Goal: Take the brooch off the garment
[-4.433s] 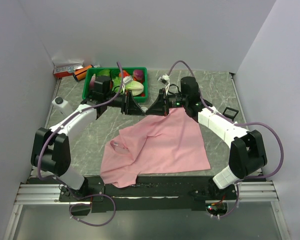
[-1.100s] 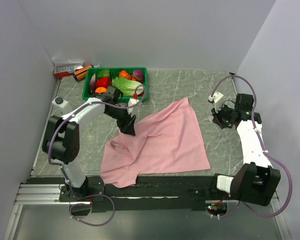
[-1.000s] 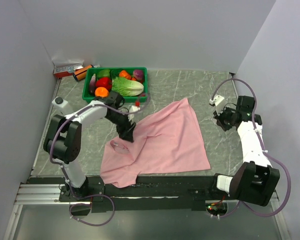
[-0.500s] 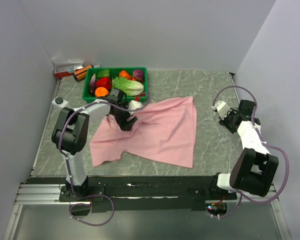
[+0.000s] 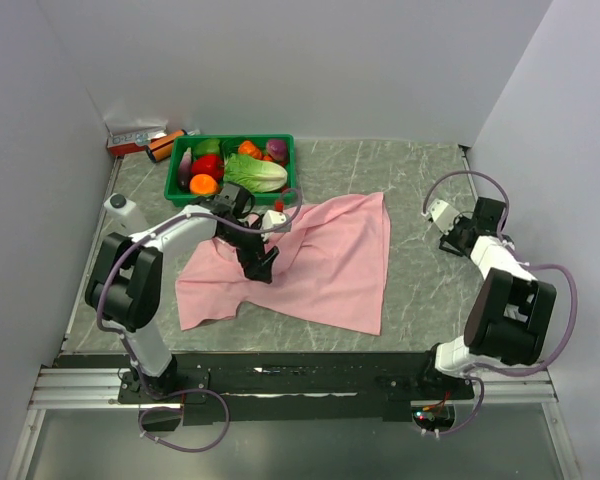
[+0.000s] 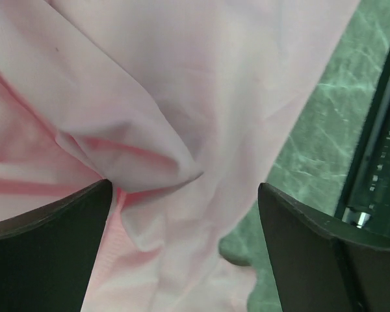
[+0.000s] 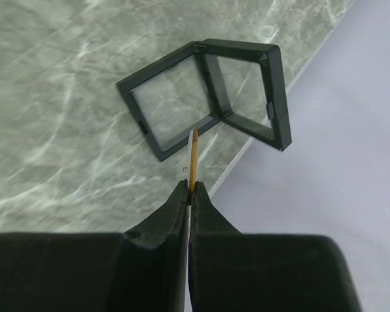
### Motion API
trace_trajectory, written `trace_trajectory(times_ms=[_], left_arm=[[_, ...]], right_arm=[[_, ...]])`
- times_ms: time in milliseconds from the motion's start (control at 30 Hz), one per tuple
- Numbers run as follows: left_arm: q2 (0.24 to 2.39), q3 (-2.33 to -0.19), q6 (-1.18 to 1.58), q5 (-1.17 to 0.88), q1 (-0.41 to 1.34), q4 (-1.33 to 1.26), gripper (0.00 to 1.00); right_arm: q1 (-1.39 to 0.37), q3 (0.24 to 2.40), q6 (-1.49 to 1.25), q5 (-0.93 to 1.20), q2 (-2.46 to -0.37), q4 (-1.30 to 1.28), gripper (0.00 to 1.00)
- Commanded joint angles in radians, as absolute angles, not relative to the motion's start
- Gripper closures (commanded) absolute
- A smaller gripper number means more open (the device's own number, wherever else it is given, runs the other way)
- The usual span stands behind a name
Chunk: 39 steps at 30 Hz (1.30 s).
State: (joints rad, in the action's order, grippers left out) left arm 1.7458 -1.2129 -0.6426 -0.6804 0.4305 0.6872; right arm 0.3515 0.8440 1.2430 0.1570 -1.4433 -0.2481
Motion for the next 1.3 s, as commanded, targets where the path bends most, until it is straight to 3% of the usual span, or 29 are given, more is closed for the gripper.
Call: trace_trajectory(times_ms=[0,267,1067,1200,1267], left_arm=[[1.718,-1.209,-0.589,-0.747,0.420,0.735,0.01],[1.723,-1.215,-0.540,-0.738,0.436,0.727,0.01],[1.750,-1.239,-0.515,-0.733,0.443,0.746,0.01],[1.747,-1.238,-0.515,-0.736,0.445,0.747,0.01],[1.746,-1.236,-0.518,-0.735,0.445,0.749,0.00]], right_arm=[[0.353,0.854,1.276,0.121,-1.519,-0.103,1.00],[0.344,0.887,1.269,0.095,-1.626,-0.028,1.00],[0.287,0.879,1.342,0.028,-1.695,0.072,1.00],[0.279,0.858,1.333,0.014,-1.684,0.086,0.78],[0.275,0.853,1.325,0.012,-1.671,0.075,0.73]])
